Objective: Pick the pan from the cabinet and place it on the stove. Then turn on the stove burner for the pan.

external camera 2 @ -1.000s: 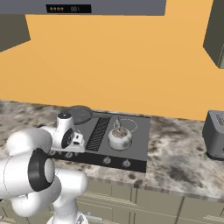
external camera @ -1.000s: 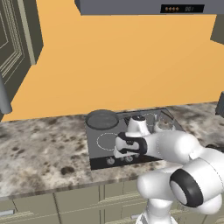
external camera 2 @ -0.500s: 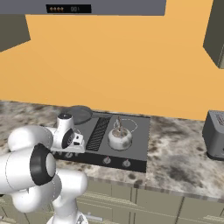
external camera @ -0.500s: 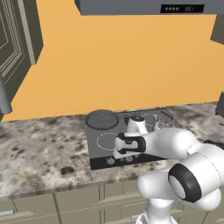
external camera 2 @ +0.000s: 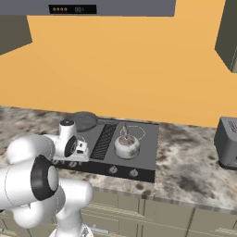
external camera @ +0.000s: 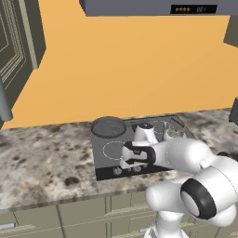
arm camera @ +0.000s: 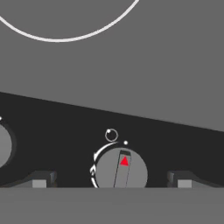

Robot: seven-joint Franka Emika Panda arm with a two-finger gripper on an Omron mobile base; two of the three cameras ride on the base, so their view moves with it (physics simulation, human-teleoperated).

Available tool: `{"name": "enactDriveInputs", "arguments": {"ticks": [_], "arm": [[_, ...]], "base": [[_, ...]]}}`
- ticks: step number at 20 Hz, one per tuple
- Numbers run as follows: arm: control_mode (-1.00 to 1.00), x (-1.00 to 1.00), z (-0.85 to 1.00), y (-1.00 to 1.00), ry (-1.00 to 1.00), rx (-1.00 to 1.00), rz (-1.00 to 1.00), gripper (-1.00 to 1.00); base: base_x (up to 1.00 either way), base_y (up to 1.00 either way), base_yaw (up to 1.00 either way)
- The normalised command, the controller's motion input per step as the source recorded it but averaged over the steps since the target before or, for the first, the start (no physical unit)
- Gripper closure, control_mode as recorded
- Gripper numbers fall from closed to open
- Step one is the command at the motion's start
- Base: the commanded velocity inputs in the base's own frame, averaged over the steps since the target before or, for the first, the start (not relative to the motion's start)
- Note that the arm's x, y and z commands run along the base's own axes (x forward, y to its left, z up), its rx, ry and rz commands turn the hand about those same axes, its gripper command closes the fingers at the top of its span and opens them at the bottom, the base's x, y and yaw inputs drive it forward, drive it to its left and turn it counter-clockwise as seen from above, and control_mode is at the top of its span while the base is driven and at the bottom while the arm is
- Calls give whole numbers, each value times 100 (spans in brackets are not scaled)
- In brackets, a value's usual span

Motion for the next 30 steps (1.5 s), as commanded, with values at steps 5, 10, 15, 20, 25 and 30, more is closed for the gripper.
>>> {"name": "enactDriveInputs", "arguments": {"ticks": [5,10,15,20,25,30], "arm": [[-100,-16,-12,-3,-1,0,0,-100],[-100,-1,-27,-4,0,0,0,-100],[-100,0,-33,-6,-1,0,0,-100],[-100,-1,-28,-1,-4,0,0,100],[-100,-11,-24,-2,-8,2,0,100],[-100,-44,-22,-23,-7,7,0,100]], "base": [[0,0,0],[0,0,0],[0,0,0],[0,0,0],[0,0,0],[0,0,0]]}}
